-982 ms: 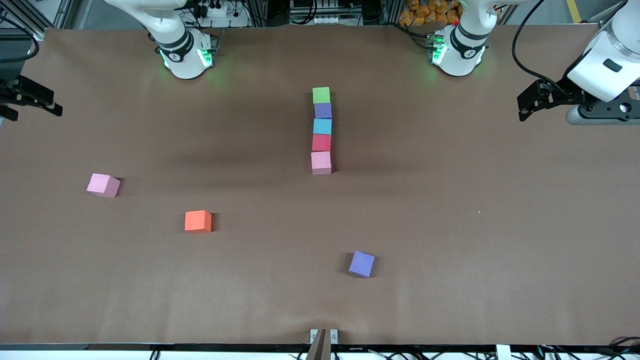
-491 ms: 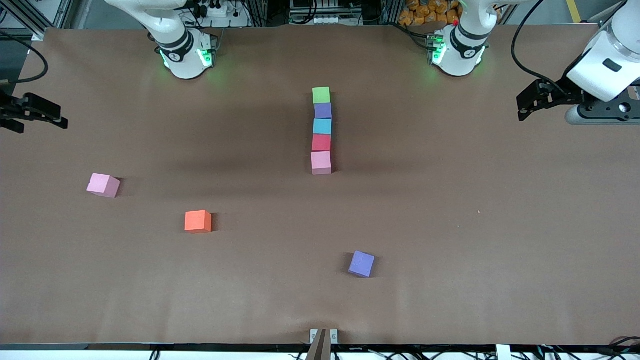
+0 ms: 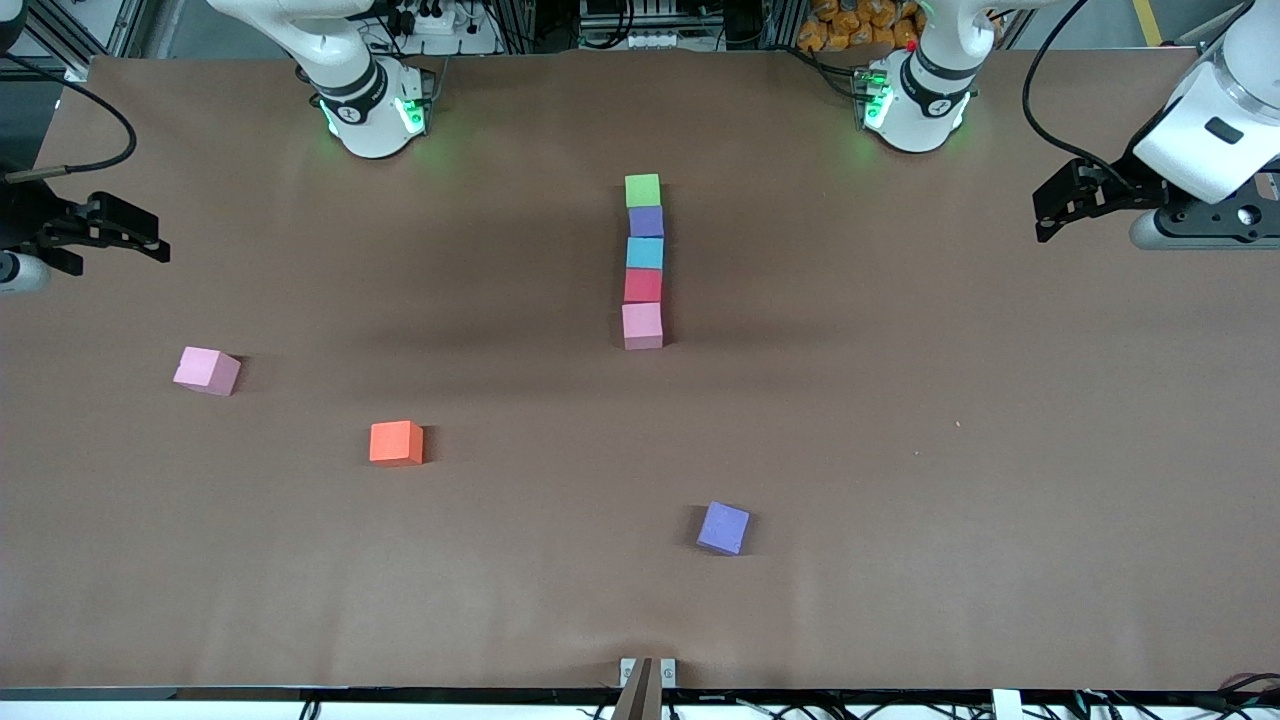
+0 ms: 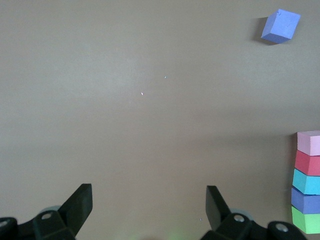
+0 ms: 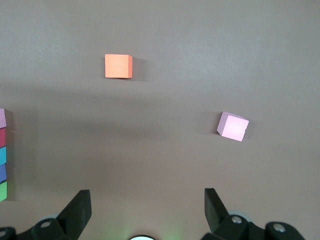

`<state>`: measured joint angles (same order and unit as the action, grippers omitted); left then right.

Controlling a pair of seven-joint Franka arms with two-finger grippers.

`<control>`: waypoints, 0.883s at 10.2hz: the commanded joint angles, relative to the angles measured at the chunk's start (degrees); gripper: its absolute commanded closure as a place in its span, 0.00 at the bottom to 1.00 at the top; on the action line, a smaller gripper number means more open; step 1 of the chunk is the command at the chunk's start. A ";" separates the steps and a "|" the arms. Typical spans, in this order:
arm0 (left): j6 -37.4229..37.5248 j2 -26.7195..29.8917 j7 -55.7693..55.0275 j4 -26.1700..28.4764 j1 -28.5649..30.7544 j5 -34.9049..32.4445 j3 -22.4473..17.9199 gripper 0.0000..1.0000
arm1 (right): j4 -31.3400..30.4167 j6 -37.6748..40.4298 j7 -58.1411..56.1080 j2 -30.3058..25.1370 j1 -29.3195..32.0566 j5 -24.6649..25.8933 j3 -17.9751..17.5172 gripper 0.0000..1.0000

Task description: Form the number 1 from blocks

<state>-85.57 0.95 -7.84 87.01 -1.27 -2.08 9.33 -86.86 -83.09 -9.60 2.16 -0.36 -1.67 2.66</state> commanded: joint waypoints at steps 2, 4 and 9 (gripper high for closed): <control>0.58 -0.51 1.69 -1.41 1.10 1.65 0.52 0.00 | -0.68 -0.05 -0.51 -0.58 0.53 0.53 0.06 0.00; 0.58 -0.51 1.69 -1.41 1.10 1.65 0.52 0.00 | -1.64 -0.32 -0.51 -1.01 0.54 0.53 -0.03 0.00; 0.58 -0.51 1.69 -1.32 1.01 1.56 0.52 0.00 | -2.17 -1.71 -0.51 -1.45 2.56 0.53 -1.87 0.00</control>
<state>-85.59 0.95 -7.84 87.01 -1.21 -2.08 9.33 -87.64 -83.52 -9.60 2.01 0.69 -1.66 2.39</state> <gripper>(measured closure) 0.000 0.000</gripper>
